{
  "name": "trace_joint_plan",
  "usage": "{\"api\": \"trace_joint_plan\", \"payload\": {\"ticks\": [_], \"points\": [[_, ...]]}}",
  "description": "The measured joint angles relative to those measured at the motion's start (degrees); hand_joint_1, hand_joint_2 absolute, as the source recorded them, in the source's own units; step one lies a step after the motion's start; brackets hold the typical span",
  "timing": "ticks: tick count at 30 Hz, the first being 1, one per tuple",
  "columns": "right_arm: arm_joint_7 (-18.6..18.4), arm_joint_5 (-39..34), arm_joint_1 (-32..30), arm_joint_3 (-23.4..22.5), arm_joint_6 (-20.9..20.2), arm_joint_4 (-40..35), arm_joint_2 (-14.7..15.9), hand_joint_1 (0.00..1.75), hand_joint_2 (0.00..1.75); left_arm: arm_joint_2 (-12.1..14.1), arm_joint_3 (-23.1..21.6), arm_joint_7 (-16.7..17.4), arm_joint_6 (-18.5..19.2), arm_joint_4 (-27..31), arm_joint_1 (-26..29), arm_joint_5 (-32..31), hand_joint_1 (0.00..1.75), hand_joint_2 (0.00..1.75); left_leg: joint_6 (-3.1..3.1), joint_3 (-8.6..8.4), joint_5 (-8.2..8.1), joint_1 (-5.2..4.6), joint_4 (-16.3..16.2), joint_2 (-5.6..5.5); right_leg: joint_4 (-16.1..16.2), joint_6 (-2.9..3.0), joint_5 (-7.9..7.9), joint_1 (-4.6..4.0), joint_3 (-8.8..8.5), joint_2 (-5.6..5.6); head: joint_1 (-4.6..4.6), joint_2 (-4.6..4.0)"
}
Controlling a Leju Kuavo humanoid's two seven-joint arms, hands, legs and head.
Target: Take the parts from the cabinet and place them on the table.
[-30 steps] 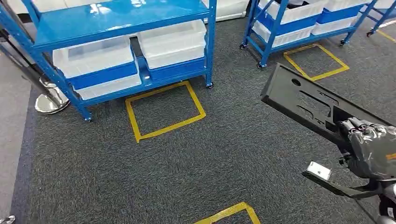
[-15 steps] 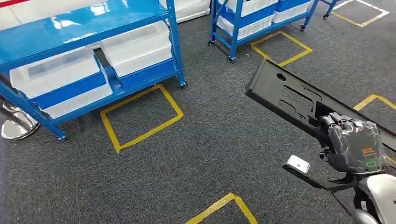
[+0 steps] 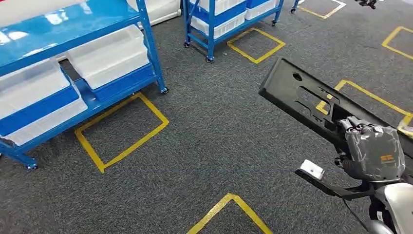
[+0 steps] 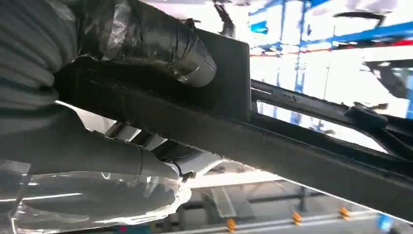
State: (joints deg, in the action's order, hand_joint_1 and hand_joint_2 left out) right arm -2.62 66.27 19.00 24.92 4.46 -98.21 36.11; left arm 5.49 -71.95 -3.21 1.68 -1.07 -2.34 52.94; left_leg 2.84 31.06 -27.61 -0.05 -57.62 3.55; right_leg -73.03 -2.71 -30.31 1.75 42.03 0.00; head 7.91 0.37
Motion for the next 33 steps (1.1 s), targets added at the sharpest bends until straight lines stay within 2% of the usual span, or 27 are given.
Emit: {"api": "trace_joint_plan", "payload": {"ticks": [1, 2, 3, 4, 7, 8, 9, 10, 12, 13, 14, 15, 16, 17, 18, 19, 20, 22, 23, 24, 25, 27, 28, 29, 30, 32, 33], "points": [[0.37, -1.52, -0.7, -0.56, 0.24, -0.93, 1.36, 1.75, 1.75, -0.04, -0.37, -0.13, -0.09, 0.0, -0.1, -0.28, 0.0, 1.75, -0.11, 0.06, -0.18, 0.03, -0.29, 0.57, 4.96, -0.01, 2.17, 0.06, -3.14, -0.67, 0.0, 0.0], [0.94, -2.81, -1.68, -1.61, 0.48, -1.85, 2.76, 1.75, 1.75, -0.07, -0.74, -0.28, -0.09, 0.0, -0.16, -0.48, 0.0, 1.75, -0.32, 0.1, -0.48, 0.02, -0.7, 0.95, 10.0, 0.02, 3.86, 0.02, -6.28, -2.39, 0.02, 0.0], [1.46, -3.6, -2.61, -3.05, 0.79, -2.66, 3.97, 1.75, 1.75, -0.02, -1.02, -0.54, -0.15, 0.0, -0.12, -0.48, 0.0, 1.75, -0.7, 0.15, -0.8, -0.3, -1.04, 1.32, 12.55, 0.27, 2.63, -0.53, -7.4, -5.47, -0.02, 0.0], [1.84, -4.11, -3.51, -4.49, 0.94, -3.41, 4.83, 1.75, 1.75, 0.0, -1.16, -0.88, -0.24, 0.0, -0.07, -0.41, 0.0, 1.75, -1.12, 0.22, -1.11, -0.62, -1.53, 1.55, 12.78, 0.86, 3.32, -0.68, -7.35, -4.58, 0.04, 0.0], [2.86, -5.2, -5.89, -8.19, 1.01, -5.2, 7.58, 1.75, 1.75, 0.04, -1.42, -1.81, -0.18, 0.0, -0.13, -0.19, 0.0, 1.75, -1.71, -0.07, -1.13, -0.69, -1.22, 3.46, 12.61, 1.66, 3.58, -0.85, -6.76, -2.43, 0.04, 0.0], [3.21, -5.33, -6.22, -8.93, 0.96, -5.63, 8.15, 1.75, 1.75, 0.09, -1.59, -1.94, -0.13, 0.0, -0.18, -0.19, 0.0, 1.75, -2.16, 0.15, -1.73, -0.52, -1.58, 3.23, 13.05, 2.22, 3.93, -0.38, -6.84, -1.74, 0.07, 0.02], [3.45, -5.48, -6.4, -9.57, 0.92, -6.09, 8.54, 1.75, 1.75, 0.15, -1.68, -2.01, -0.04, 0.0, -0.19, -0.17, 0.0, 1.75, -2.5, 0.44, -3.04, -0.24, -2.87, 0.59, 13.18, 2.53, 4.11, -0.38, -6.77, -1.21, 0.06, 0.0], [3.67, -5.57, -6.4, -10.1, 0.83, -6.38, 8.76, 1.75, 1.75, 0.15, -1.7, -2.19, 0.13, 0.0, -0.16, -0.04, 0.0, 1.75, -2.61, 1.75, -5.41, -0.11, -6.2, -1.57, 13.18, 2.83, 4.27, -0.34, -6.63, -0.6, 0.11, 0.0], [4.09, -5.64, -6.47, -10.82, 0.68, -6.49, 8.87, 1.75, 1.75, 0.15, -1.73, -2.32, 0.31, 0.0, -0.11, 0.62, 0.0, 1.75, -2.75, 5.83, -9.92, -0.08, -15.5, -3.02, 13.15, 3.12, 4.48, -0.48, -6.24, 0.93, 0.11, 0.0], [4.26, -5.64, -6.55, -10.99, 0.57, -6.49, 8.96, 1.75, 1.75, 0.15, -1.73, -2.36, 0.31, 0.0, -0.1, 0.74, 0.0, 1.75, -2.73, 7.32, -10.68, -0.08, -18.66, -3.07, 13.09, 3.16, 4.57, -0.57, -6.06, 1.71, 0.13, 0.0], [4.35, -5.64, -6.64, -11.12, 0.52, -6.51, 9.09, 1.75, 1.75, 0.15, -1.75, -2.36, 0.31, 0.0, -0.09, 0.79, 0.0, 1.75, -2.65, 7.49, -10.0, -0.08, -19.01, -3.08, 13.01, 3.13, 4.66, -0.6, -5.94, 2.49, 0.11, 0.0], [4.48, -5.64, -6.7, -11.26, 0.48, -6.56, 9.2, 1.75, 1.75, 0.13, -1.77, -2.36, 0.31, 0.0, -0.13, 0.85, 0.0, 1.75, -2.45, 6.41, -8.16, -0.08, -16.8, -3.15, 12.84, 3.06, 4.71, -0.61, -5.86, 3.26, 0.13, 0.0], [4.57, -5.66, -6.7, -11.48, 0.46, -6.56, 9.29, 1.75, 1.75, 0.13, -1.84, -2.29, 0.31, 0.0, -0.14, 0.96, 0.0, 1.75, -2.17, 4.17, -5.5, -0.08, -12.36, -3.45, 12.71, 3.01, 4.74, -0.61, -5.86, 4.09, 0.11, 0.0], [4.59, -5.66, -6.7, -11.74, 0.46, -6.58, 9.35, 1.75, 1.75, 0.13, -1.92, -2.23, 0.33, 0.0, -0.09, 1.12, 0.0, 1.75, -1.81, 1.49, -2.81, -0.08, -6.95, -4.67, 12.61, 2.94, 4.78, -0.6, -5.89, 4.81, 0.13, 0.0], [4.61, -5.68, -6.72, -11.93, 0.46, -6.6, 9.42, 1.75, 1.75, 0.22, -1.94, -2.05, 0.37, 0.0, -0.01, 1.31, 0.0, 1.75, -1.32, -0.27, -1.8, -0.09, -2.78, -7.98, 12.59, 2.77, 4.88, -0.4, -5.8, 5.45, 0.11, 0.0], [4.66, -5.72, -6.61, -12.02, 0.46, -6.6, 9.48, 1.75, 1.75, 0.33, -1.94, -1.86, 0.39, -0.02, 0.04, 1.77, 0.0, 1.75, -1.12, -0.61, -2.05, 0.07, -1.58, -9.29, 12.41, 2.33, 5.09, -0.65, -5.53, 6.1, 0.09, 0.0], [4.66, -5.81, -6.81, -12.11, 0.48, -6.6, 9.53, 1.75, 1.75, 0.31, -1.97, -1.75, 0.5, 0.0, -0.19, 1.82, 0.0, 1.75, -1.16, -0.85, -2.04, -0.15, -1.57, -8.52, 12.67, 1.84, 5.41, -0.36, -5.16, 6.67, 0.17, 0.02], [4.83, -5.83, -7.12, -12.39, 0.48, -6.58, 9.9, 1.75, 1.75, 0.31, -2.01, -1.6, 0.68, -0.02, -0.31, 1.9, 0.0, 1.75, -0.69, -0.81, -1.71, -0.46, -1.28, -7.37, 13.29, 0.77, 6.18, 0.11, -4.92, 8.29, 0.15, 0.0], [4.83, -5.9, -7.23, -12.63, 0.48, -6.58, 10.22, 1.75, 1.75, 0.31, -2.05, -1.57, 0.74, 0.0, -0.35, 1.97, 0.0, 1.75, -0.2, -1.04, -0.91, 0.04, -0.06, -6.51, 13.4, 0.4, 6.36, -0.1, -4.77, 8.54, 0.13, 0.0], [4.83, -6.0, -7.36, -12.98, 0.48, -6.58, 10.4, 1.75, 1.75, 0.24, -2.05, -1.57, 0.76, 0.0, -0.44, 1.99, 0.0, 1.75, 0.2, -1.34, -0.39, 0.04, 0.48, -5.46, 12.45, 0.66, 5.52, -0.12, -4.32, 5.36, 0.11, 0.0], [4.85, -6.05, -7.12, -13.2, 0.44, -6.56, 10.53, 1.75, 1.75, 0.24, -2.08, -1.57, 0.81, 0.0, -0.38, 2.06, 0.0, 1.75, 0.61, -1.27, -0.18, -0.1, 0.81, -4.8, 9.88, 0.61, 3.36, -0.47, -3.1, 2.53, 0.02, 0.0], [4.83, -6.36, -7.23, -13.46, 0.37, -6.56, 10.58, 1.75, 1.75, 0.22, -2.08, -1.57, 0.83, 0.0, -0.2, 2.32, 0.0, 1.75, 0.72, -0.98, -0.12, -0.26, 0.77, -3.16, 1.61, 0.16, -0.97, -0.37, 0.62, 0.79, -0.02, 0.0], [4.85, -6.44, -7.66, -13.51, 0.22, -6.56, 10.58, 1.75, 1.75, 0.22, -2.1, -1.57, 0.83, 0.0, -0.14, 2.47, 0.0, 1.75, 0.73, -0.82, -0.12, -0.31, 0.73, -2.35, -2.11, -0.06, -2.29, -0.25, 2.19, 0.51, -0.05, 0.0], [4.85, -6.51, -8.04, -13.64, 0.09, -6.53, 10.58, 1.75, 1.75, 0.22, -2.12, -1.57, 0.83, 0.0, -0.1, 2.51, 0.0, 1.75, 0.72, -0.7, -0.12, -0.31, 0.69, -1.45, -3.49, -0.2, -2.25, -0.2, 2.6, 0.35, -0.06, 0.0], [4.85, -6.53, -8.22, -13.81, 0.02, -6.53, 10.58, 1.75, 1.75, 0.2, -2.14, -1.57, 0.83, 0.0, -0.1, 2.56, 0.0, 1.75, 0.61, -0.65, -0.2, -0.31, 0.64, -0.68, -1.97, -0.36, -1.06, -0.08, 1.59, 0.19, -0.04, 0.0], [4.85, -6.53, -8.22, -14.25, -0.04, -6.56, 10.66, 1.75, 1.75, 0.11, -2.16, -1.62, 0.81, 0.0, -0.14, 2.63, 0.0, 1.75, 0.26, -0.76, -0.52, -0.27, 0.41, 0.71, 7.06, -0.55, 3.17, 0.15, -3.86, -1.1, -0.04, 0.0], [4.85, -6.53, -8.24, -14.53, -0.04, -6.56, 10.69, 1.75, 1.75, 0.13, -2.18, -1.68, 0.79, -0.02, -0.16, 2.62, 0.0, 1.75, -0.1, -0.86, -0.84, -0.39, 0.04, 1.26, 11.81, -0.57, 4.62, 0.11, -6.75, -3.52, -0.04, 0.0]]}}
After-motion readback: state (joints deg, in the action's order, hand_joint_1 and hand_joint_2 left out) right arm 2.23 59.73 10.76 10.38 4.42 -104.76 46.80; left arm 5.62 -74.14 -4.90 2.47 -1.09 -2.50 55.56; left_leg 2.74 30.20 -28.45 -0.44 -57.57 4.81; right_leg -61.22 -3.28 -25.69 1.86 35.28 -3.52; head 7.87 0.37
